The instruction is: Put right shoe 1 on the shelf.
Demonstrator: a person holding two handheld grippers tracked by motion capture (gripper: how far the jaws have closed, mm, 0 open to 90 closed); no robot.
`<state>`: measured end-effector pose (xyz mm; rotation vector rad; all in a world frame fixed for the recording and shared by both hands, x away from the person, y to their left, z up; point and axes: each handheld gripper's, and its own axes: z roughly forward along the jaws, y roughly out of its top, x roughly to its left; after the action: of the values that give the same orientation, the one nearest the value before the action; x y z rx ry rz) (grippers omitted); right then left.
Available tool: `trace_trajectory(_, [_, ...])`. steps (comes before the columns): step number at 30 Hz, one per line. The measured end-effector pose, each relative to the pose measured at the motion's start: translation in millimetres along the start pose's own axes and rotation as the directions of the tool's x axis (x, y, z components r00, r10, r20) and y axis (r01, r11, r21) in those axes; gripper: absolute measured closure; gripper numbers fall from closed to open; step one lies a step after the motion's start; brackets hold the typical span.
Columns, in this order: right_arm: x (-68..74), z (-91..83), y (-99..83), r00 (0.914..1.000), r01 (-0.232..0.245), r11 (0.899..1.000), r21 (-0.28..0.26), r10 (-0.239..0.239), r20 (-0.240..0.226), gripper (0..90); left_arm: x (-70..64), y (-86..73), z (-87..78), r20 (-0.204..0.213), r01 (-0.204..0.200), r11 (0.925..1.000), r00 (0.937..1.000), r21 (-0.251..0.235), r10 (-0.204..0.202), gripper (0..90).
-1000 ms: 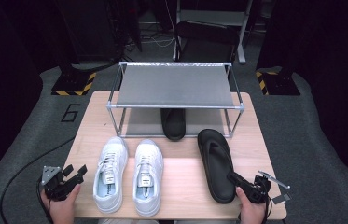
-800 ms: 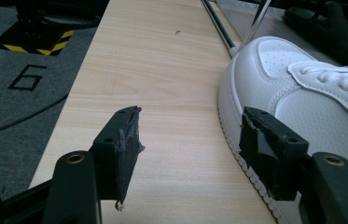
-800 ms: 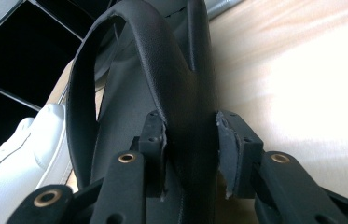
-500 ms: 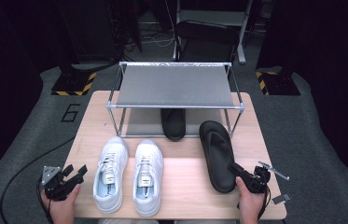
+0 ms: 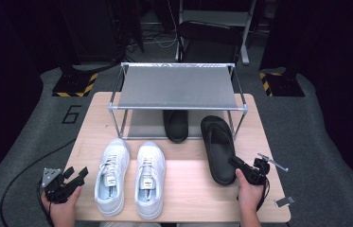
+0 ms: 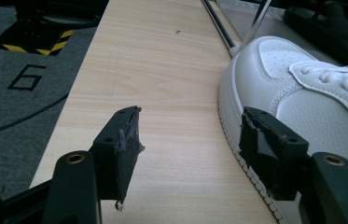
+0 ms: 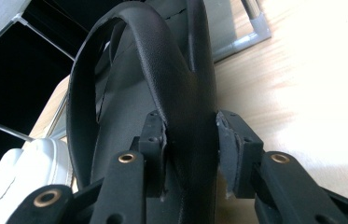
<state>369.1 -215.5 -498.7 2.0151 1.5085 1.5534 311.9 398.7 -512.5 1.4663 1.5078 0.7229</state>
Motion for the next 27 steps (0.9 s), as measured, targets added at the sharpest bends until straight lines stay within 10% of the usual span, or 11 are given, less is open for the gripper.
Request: trace_trajectory(27, [19.0, 76.9, 21.2, 0.9988, 0.002, 0.999, -0.045, 0.001, 0.05, 64.5, 3.9, -0.6, 1.2, 0.002, 0.008, 0.9999, 1.0, -0.006, -0.008, 38.1])
